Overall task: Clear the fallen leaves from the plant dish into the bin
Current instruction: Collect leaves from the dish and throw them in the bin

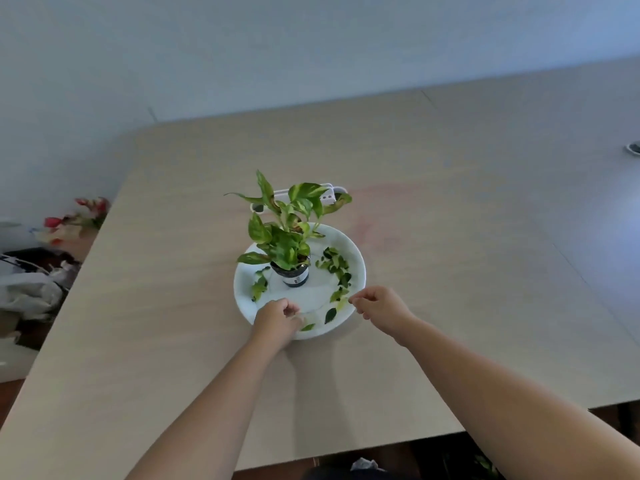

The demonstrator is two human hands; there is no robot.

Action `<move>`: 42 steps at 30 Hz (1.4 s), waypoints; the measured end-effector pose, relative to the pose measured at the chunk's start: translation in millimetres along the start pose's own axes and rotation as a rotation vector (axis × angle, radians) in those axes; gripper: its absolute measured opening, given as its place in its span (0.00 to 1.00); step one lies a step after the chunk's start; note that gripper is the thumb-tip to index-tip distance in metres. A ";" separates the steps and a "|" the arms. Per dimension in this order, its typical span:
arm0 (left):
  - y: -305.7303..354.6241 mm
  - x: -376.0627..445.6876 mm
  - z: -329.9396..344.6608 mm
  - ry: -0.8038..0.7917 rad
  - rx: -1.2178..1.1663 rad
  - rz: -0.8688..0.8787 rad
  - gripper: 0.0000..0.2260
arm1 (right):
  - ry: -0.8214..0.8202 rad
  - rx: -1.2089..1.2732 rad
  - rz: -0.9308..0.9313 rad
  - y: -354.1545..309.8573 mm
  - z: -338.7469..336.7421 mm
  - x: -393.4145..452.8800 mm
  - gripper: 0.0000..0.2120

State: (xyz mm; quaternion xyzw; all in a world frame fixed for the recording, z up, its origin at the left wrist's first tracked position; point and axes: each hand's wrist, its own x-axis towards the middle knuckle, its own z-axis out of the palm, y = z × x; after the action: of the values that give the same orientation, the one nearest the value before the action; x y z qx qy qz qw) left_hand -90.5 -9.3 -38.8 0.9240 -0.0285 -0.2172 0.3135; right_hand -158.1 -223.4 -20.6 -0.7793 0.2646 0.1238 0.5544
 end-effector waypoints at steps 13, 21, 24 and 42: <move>-13.2 43.9 -2.5 -0.138 0.327 0.153 0.22 | 0.029 -0.591 -0.133 -7.3 44.3 29.8 0.14; -23.6 48.8 -9.0 -0.126 0.180 0.221 0.16 | 0.009 -0.475 -0.073 -13.7 43.7 41.5 0.13; -18.8 49.3 -9.3 -0.229 0.325 0.325 0.13 | -0.002 -0.492 -0.068 -12.7 45.8 43.2 0.14; 2.3 42.8 -0.8 -0.130 0.587 0.030 0.42 | 0.018 -0.478 -0.062 -16.4 46.1 50.7 0.13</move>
State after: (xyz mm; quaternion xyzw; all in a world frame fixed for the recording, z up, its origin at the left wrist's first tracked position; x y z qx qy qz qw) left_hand -51.3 -18.8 -53.2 0.9587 -0.1237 -0.2539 0.0339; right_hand -102.3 -190.5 -48.5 -0.8972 0.2089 0.1587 0.3553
